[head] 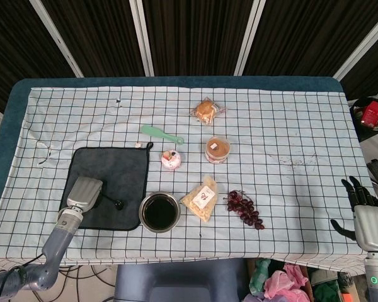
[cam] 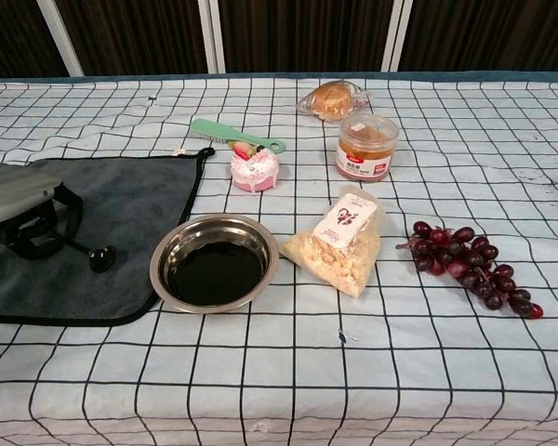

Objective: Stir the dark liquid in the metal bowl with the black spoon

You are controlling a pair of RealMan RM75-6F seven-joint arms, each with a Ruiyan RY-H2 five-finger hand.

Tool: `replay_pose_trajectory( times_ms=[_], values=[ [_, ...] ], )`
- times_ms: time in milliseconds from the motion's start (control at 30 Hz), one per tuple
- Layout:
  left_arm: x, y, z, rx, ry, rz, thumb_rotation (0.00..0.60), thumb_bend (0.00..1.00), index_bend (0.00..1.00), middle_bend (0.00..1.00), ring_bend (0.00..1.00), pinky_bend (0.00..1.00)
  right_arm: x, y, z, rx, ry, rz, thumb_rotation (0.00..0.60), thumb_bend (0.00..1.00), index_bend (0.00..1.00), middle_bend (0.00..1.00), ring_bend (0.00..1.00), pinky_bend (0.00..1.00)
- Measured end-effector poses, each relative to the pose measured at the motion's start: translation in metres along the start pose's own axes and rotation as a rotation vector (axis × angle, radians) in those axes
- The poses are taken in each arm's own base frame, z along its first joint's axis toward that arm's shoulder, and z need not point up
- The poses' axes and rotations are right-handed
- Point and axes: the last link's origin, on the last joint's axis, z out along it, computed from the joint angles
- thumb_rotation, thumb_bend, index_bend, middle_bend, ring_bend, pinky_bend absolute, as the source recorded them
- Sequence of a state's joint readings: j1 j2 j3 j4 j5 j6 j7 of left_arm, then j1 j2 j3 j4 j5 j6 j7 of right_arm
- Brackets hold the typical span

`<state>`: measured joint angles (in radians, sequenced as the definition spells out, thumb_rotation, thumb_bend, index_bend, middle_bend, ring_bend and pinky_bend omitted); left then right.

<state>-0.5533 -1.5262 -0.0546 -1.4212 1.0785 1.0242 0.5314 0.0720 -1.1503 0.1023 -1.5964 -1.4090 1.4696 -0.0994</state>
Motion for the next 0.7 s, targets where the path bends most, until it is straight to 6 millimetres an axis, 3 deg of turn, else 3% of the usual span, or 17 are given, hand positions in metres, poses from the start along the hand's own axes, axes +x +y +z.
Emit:
replay_pose_trajectory(
  times_ms=[700],
  values=[
    [-0.0008, 0.0005, 0.0004, -0.002, -0.002, 0.002, 0.6, 0.48, 0.57, 0.89, 0.93, 0.91, 0.0002, -0.0001, 0.0, -0.001, 0.002, -0.001, 0.6, 0.13, 0.08, 0.03, 0.13, 0.25]
  ],
)
